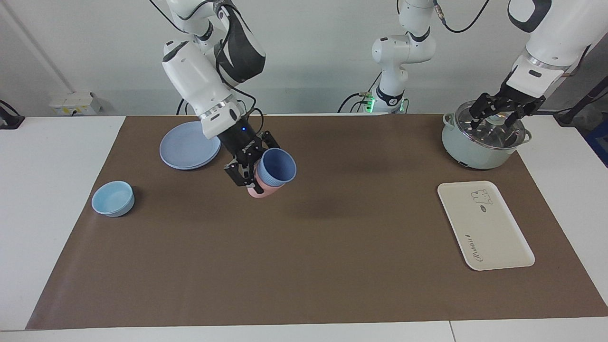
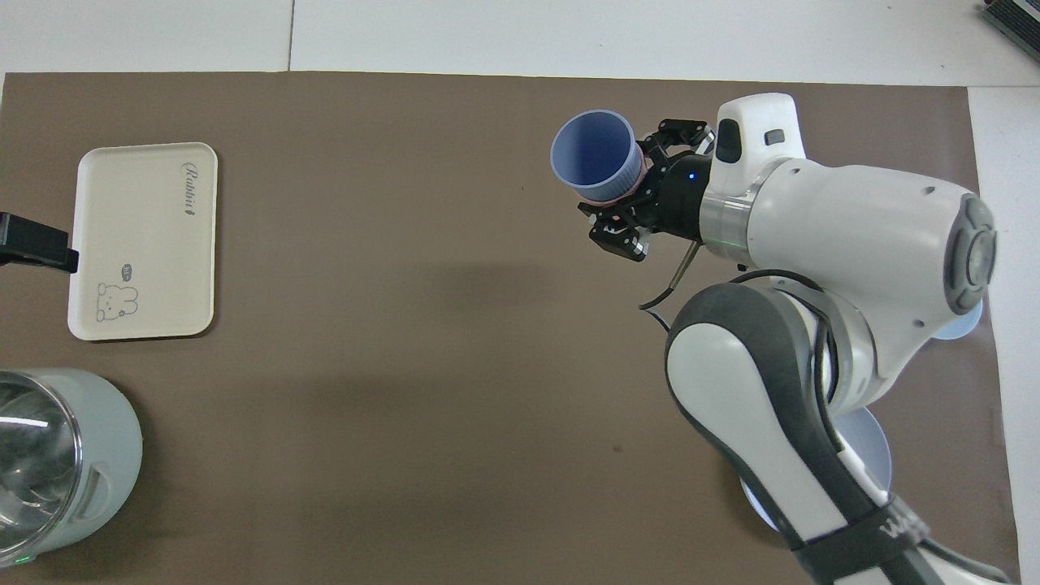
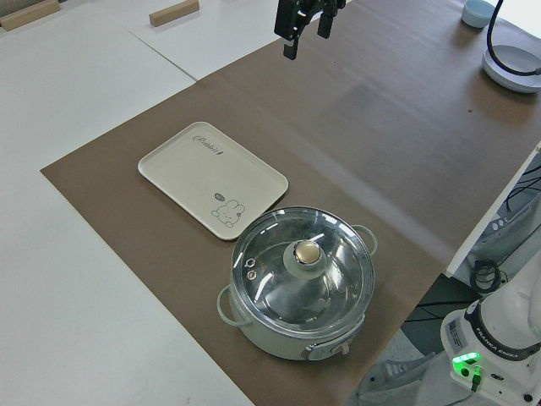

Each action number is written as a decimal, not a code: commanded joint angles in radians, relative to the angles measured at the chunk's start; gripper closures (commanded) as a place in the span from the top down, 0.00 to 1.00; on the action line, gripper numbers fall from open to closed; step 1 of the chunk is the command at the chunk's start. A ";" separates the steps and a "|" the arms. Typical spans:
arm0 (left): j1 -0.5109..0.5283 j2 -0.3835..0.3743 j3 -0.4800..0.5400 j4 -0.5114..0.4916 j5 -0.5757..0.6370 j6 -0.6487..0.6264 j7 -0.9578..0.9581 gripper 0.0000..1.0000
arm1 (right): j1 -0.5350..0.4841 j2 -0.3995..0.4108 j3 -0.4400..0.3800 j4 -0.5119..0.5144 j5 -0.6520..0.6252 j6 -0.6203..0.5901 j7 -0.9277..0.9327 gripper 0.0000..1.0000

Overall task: Place cup on tray
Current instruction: 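Carry the blue cup inward with the right gripper while the left gripper approaches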

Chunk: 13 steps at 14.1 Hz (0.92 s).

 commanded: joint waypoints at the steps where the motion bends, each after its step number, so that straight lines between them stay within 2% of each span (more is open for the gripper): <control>1: -0.004 -0.028 -0.004 -0.024 -0.005 -0.005 -0.008 1.00 | 0.029 -0.002 -0.001 0.006 -0.071 0.004 0.057 0.00; 3: -0.004 -0.023 -0.003 -0.021 -0.112 0.003 -0.011 1.00 | 0.046 -0.002 -0.001 0.007 -0.096 0.005 0.100 0.00; 5: -0.006 -0.026 -0.004 -0.028 -0.201 0.005 -0.013 0.95 | 0.051 -0.002 -0.001 0.007 -0.114 0.007 0.121 0.00; 9: -0.037 -0.031 -0.012 -0.045 -0.365 0.035 -0.067 0.95 | 0.051 -0.002 -0.001 0.007 -0.114 0.007 0.121 0.00; 13: -0.167 -0.022 -0.012 -0.076 -0.512 0.176 -0.245 0.89 | 0.051 -0.002 0.001 0.007 -0.114 0.007 0.121 0.00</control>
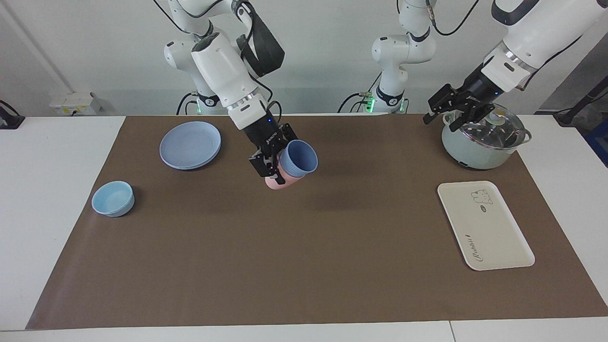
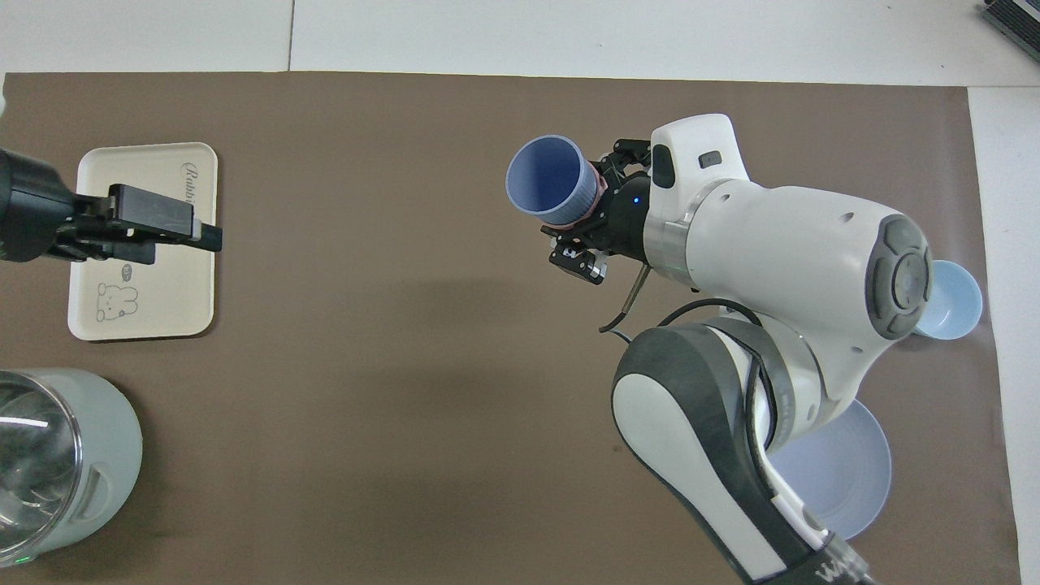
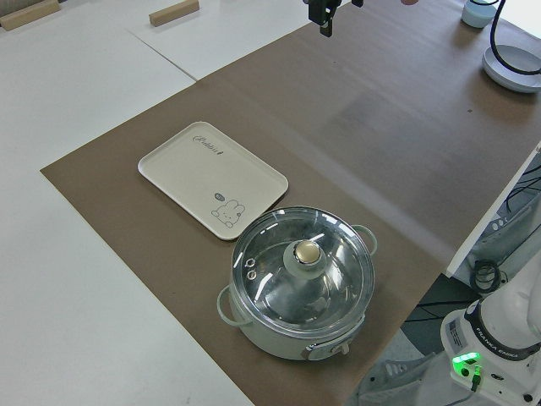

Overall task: Place cup on tray
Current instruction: 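Carry the blue cup inward with the right gripper while the left gripper approaches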

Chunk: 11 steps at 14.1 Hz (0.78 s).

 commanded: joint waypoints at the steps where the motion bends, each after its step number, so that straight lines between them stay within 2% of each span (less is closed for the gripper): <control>1: -0.117 -0.008 0.010 -0.046 -0.063 0.147 -0.151 0.87 | 0.002 -0.002 0.001 0.006 -0.037 0.005 0.039 0.00; 3: -0.200 0.030 0.010 -0.045 -0.108 0.259 -0.262 0.83 | 0.002 -0.002 0.001 0.006 -0.043 0.007 0.044 0.00; 7: -0.275 0.124 0.012 -0.009 -0.200 0.393 -0.351 0.73 | 0.002 -0.002 0.001 0.006 -0.042 0.007 0.052 0.00; 11: -0.338 0.209 0.010 0.038 -0.208 0.494 -0.425 0.67 | 0.008 -0.002 0.001 0.005 -0.043 0.008 0.062 0.00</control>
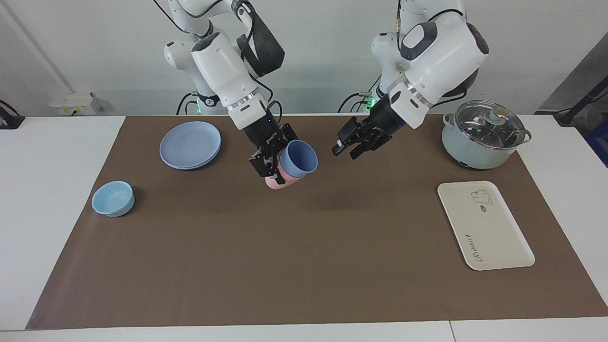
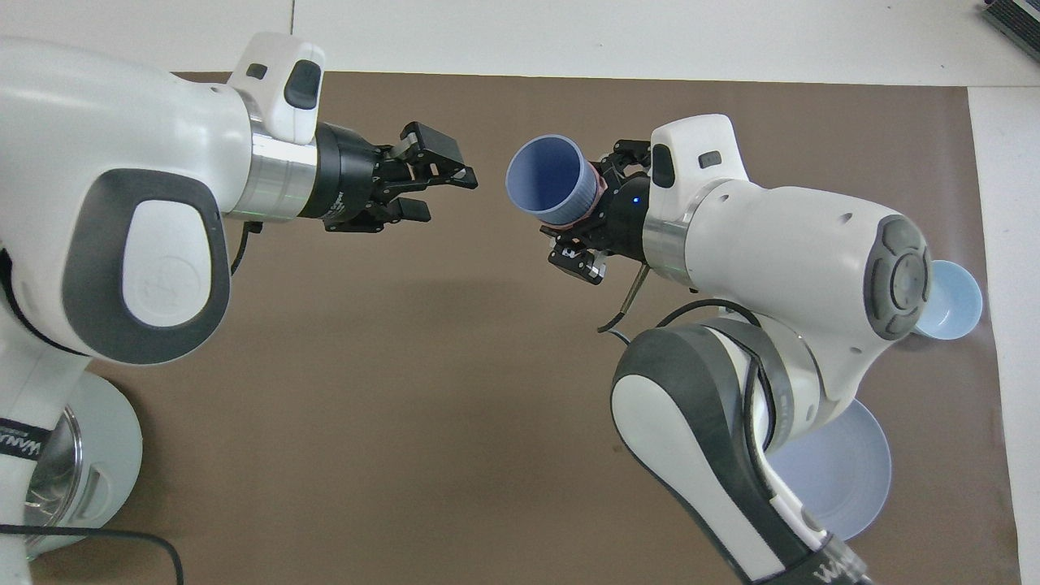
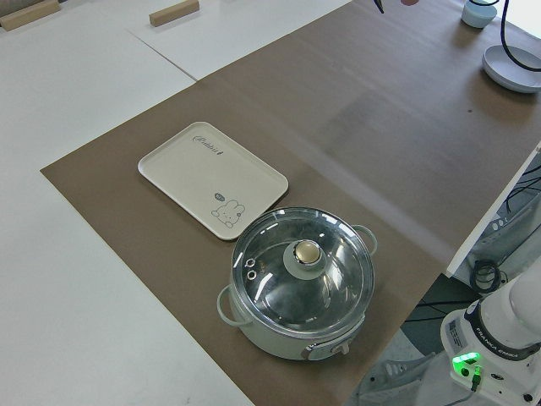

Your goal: Place cup on tray

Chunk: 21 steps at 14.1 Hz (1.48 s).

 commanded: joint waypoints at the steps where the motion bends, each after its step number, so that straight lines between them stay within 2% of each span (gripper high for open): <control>1: -0.036 0.049 0.013 0.057 -0.027 0.037 -0.052 0.65 | 0.007 0.000 0.001 0.005 -0.037 0.008 0.045 0.00; 4: -0.036 0.072 0.001 0.111 -0.035 0.034 -0.081 0.65 | 0.007 -0.002 0.001 0.003 -0.039 0.014 0.045 0.00; 9: -0.065 0.071 -0.019 0.112 -0.023 0.067 -0.111 0.61 | 0.007 -0.002 0.001 0.000 -0.039 0.019 0.045 0.00; 10: -0.065 0.071 -0.019 0.112 -0.024 0.067 -0.111 0.58 | 0.007 -0.002 0.001 0.000 -0.037 0.019 0.045 0.00; 13: -0.059 0.071 -0.019 0.112 -0.021 0.049 -0.111 0.29 | 0.007 -0.002 0.001 0.000 -0.037 0.019 0.047 0.00; 17: -0.061 0.069 -0.019 0.108 0.016 0.023 -0.103 0.04 | 0.006 -0.002 0.001 0.000 -0.037 0.019 0.047 0.00; 18: -0.061 0.071 -0.019 0.109 0.028 0.017 -0.106 0.00 | 0.007 -0.002 0.001 0.000 -0.039 0.019 0.047 0.00; 21: -0.064 0.068 -0.017 0.112 0.042 -0.002 -0.108 0.00 | 0.007 -0.002 0.001 0.000 -0.039 0.019 0.048 0.00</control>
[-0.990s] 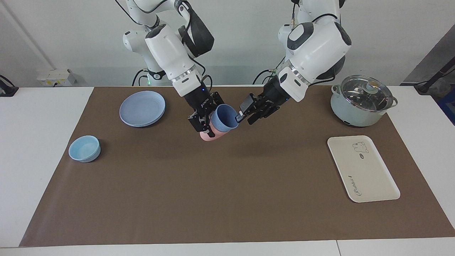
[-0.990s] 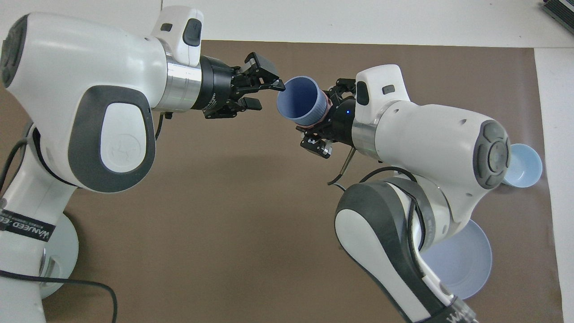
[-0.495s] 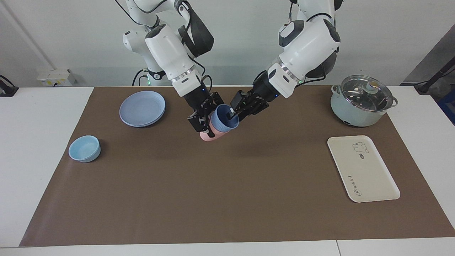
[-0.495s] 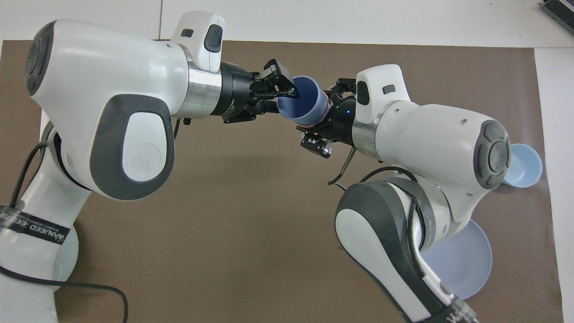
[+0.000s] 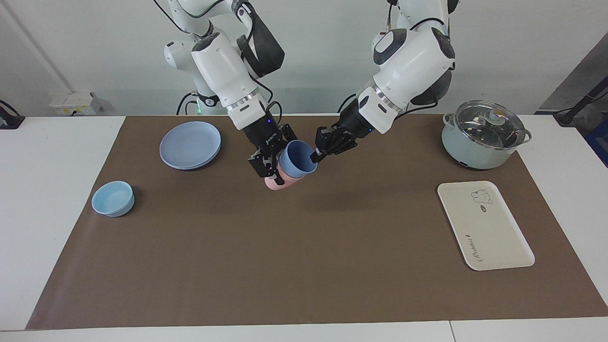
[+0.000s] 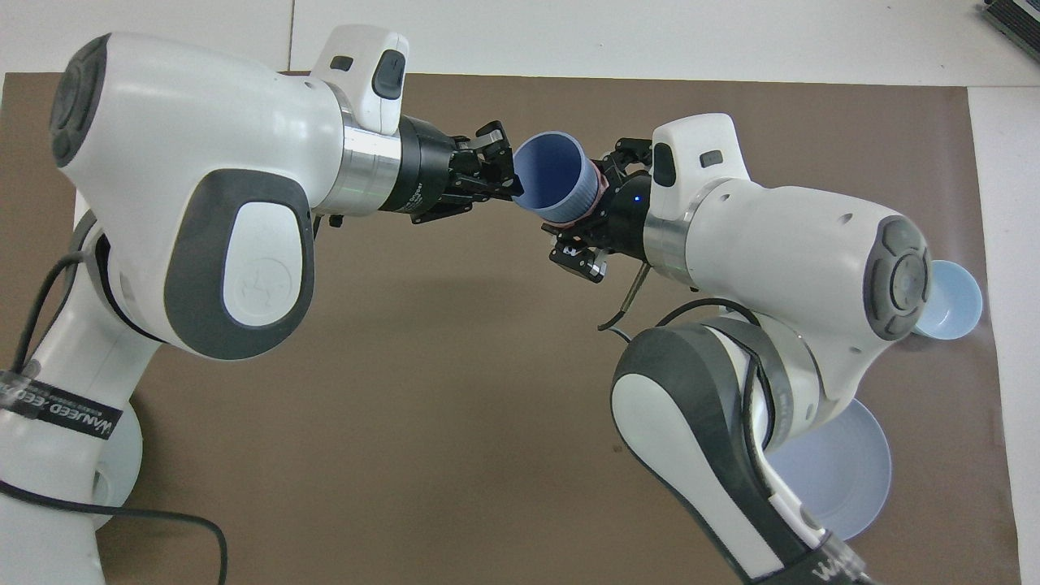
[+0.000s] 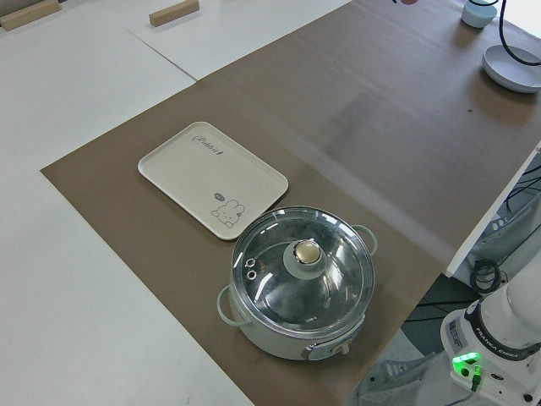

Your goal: Place cup on tray

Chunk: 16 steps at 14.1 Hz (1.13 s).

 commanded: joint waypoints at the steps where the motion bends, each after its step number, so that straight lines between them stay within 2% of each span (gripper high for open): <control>1: -0.008 0.005 0.005 0.023 0.021 -0.031 -0.010 0.00 | 0.002 -0.004 0.009 0.001 -0.033 0.011 0.046 0.00; 5: -0.001 -0.024 0.016 0.024 0.026 -0.033 -0.009 0.00 | 0.002 -0.004 0.009 0.001 -0.033 0.011 0.046 0.00; 9: 0.004 -0.082 0.019 0.021 0.082 -0.057 -0.005 0.00 | 0.002 -0.004 0.009 -0.001 -0.033 0.011 0.046 0.00; 12: 0.039 -0.118 0.019 0.021 0.087 -0.106 0.004 0.00 | 0.002 -0.002 0.009 -0.001 -0.033 0.013 0.046 0.00; 16: 0.055 -0.139 0.023 0.013 0.243 -0.118 0.004 0.00 | -0.001 -0.001 0.009 -0.001 -0.033 0.029 0.046 0.00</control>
